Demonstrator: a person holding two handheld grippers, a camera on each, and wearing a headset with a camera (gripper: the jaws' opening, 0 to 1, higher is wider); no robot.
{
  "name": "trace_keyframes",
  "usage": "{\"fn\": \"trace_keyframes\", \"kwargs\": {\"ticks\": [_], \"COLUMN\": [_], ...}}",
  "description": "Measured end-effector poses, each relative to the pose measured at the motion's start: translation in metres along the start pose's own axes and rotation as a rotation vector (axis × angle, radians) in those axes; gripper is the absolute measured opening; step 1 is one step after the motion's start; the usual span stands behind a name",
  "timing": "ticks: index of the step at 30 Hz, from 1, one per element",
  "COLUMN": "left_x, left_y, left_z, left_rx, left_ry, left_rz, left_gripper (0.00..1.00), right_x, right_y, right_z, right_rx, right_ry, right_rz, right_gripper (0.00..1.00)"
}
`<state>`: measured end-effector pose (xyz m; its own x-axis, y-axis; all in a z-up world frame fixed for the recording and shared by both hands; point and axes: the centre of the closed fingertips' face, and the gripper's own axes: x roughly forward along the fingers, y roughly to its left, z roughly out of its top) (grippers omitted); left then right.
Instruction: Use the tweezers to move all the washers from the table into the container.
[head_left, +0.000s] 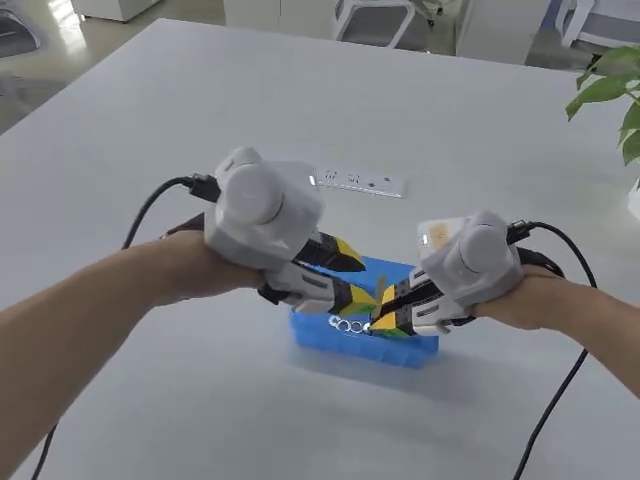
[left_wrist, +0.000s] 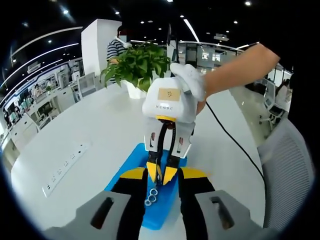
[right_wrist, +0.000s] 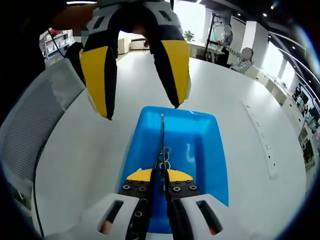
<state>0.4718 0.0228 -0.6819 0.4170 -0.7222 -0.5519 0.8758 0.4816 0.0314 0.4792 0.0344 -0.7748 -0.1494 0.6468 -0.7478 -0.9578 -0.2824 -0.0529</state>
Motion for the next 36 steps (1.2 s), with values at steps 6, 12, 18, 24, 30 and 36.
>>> {"fn": "trace_keyframes", "kwargs": {"ticks": [6, 12, 18, 24, 30, 36], "left_x": [0.011, 0.017, 0.021, 0.024, 0.023, 0.023], "left_y": [0.001, 0.005, 0.003, 0.002, 0.0, -0.001], "left_z": [0.004, 0.0, -0.004, -0.008, -0.007, -0.007], "left_rx": [0.023, 0.027, 0.044, 0.052, 0.054, 0.076], "left_ry": [0.017, 0.045, 0.06, 0.077, 0.079, 0.085], "left_rz": [-0.02, -0.028, -0.036, -0.041, -0.05, -0.053], "left_gripper": [0.22, 0.16, 0.1, 0.07, 0.06, 0.06], "right_x": [0.0, 0.0, 0.0, 0.0, -0.001, -0.002], "right_y": [0.001, 0.001, 0.002, 0.002, 0.003, 0.004], "right_z": [0.0, 0.0, -0.001, -0.001, -0.002, -0.002], "right_rx": [-0.014, -0.014, -0.015, -0.015, -0.013, -0.023], "right_ry": [0.005, 0.001, -0.001, -0.003, 0.0, 0.009], "right_rz": [0.0, -0.003, -0.006, -0.006, -0.002, -0.008], "right_gripper": [0.09, 0.09, 0.09, 0.1, 0.1, 0.1]}}
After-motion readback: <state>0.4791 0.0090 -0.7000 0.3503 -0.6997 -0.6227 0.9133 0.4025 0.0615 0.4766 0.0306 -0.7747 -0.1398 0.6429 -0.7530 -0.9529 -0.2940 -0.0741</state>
